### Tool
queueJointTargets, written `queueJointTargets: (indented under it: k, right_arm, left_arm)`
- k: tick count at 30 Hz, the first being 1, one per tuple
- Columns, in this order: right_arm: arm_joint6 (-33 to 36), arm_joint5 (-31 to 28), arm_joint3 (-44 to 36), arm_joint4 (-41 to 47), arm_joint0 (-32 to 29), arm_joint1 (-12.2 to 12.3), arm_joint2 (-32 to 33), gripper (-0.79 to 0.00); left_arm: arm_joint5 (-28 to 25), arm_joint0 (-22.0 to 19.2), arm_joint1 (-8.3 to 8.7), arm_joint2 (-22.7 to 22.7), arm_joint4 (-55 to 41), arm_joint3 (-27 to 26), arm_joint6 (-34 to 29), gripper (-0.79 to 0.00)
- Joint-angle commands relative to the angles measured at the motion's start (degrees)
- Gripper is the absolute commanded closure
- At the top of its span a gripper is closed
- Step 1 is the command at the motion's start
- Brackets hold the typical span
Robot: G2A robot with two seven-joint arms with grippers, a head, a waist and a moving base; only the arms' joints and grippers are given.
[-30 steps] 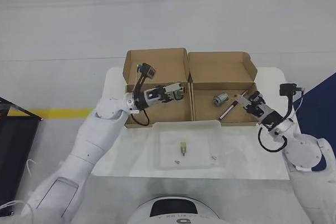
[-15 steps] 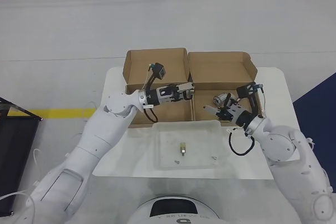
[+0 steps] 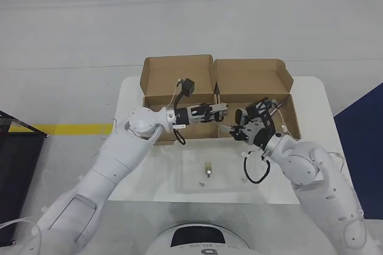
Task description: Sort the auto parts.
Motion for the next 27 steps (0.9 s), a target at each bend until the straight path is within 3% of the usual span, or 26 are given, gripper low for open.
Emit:
queueJointTargets:
  k: [1, 8, 15, 27]
  right_arm:
    - [-0.4, -1.1, -0.1, -0.4, -0.1, 0.0, -0.2, -0.677]
    - [-2.9, -2.4, -0.3, -1.5, -1.2, 0.0, 0.1, -0.733]
    - [-4.7, -0.9, -0.4, -3.1, -1.5, -0.3, -0.4, -0.736]
    - [-4.5, 2.3, 0.1, -5.7, -0.1, -0.9, -2.5, -0.557]
  left_arm:
    - [0.1, -0.1, -0.07, 0.0, 0.1, 0.2, 0.0, 0.000]
    - [0.9, -0.1, -0.26, 0.4, 1.4, 0.4, -0.4, 0.000]
    - [1.5, 0.0, -0.60, 1.5, 3.0, 0.6, -0.6, 0.000]
    - [1.3, -0.3, -1.10, 1.9, 3.2, 0.9, -1.3, 0.000]
